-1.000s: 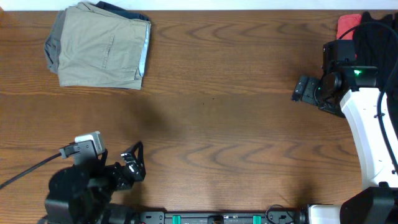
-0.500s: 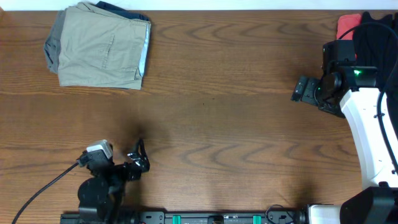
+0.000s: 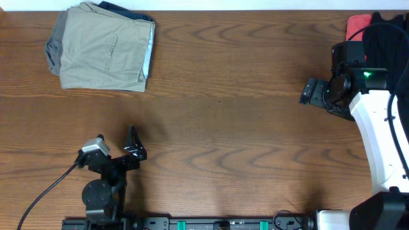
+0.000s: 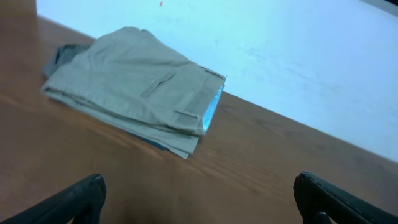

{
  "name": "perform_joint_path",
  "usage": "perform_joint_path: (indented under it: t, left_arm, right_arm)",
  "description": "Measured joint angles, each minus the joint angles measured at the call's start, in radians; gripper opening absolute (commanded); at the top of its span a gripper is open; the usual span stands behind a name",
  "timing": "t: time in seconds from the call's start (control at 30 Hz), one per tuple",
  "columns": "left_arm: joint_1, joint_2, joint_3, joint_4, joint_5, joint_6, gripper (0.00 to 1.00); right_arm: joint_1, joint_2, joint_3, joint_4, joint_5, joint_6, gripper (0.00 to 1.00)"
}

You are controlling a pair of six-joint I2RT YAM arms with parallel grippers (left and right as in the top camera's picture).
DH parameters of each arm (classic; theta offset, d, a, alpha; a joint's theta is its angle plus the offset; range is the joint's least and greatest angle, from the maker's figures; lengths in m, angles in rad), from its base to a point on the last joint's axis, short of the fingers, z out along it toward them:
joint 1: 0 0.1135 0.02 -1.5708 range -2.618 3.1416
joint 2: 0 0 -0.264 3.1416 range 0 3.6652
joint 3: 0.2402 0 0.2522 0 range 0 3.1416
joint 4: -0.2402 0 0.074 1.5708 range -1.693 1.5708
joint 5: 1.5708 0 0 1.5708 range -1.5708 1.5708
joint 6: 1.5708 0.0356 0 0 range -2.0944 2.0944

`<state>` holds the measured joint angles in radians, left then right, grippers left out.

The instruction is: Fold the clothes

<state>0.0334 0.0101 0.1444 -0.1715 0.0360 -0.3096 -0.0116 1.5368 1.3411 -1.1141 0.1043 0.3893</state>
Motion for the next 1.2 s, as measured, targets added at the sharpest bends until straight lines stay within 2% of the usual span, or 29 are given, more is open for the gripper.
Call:
perform_joint_path:
  t: [0.23, 0.43, 0.6, 1.2]
  left_arm:
    - [0.003, 0.0, -0.034, 0.024, 0.018, 0.13, 0.98]
    - [0.015, 0.0, -0.087, 0.1, 0.02, 0.175, 0.98]
    - [0.039, 0.0, -0.132, 0.169, 0.021, 0.184, 0.98]
    - [0.063, 0.0, -0.132, 0.15, 0.016, 0.187, 0.98]
  right_arm:
    - [0.0, 0.0, 0.0, 0.0, 0.0, 0.0, 0.99]
    - [0.0, 0.0, 0.0, 0.0, 0.0, 0.0, 0.99]
    - [0.0, 0.0, 0.0, 0.0, 0.0, 0.0, 0.99]
    - [0.0, 0.0, 0.0, 0.0, 0.0, 0.0, 0.99]
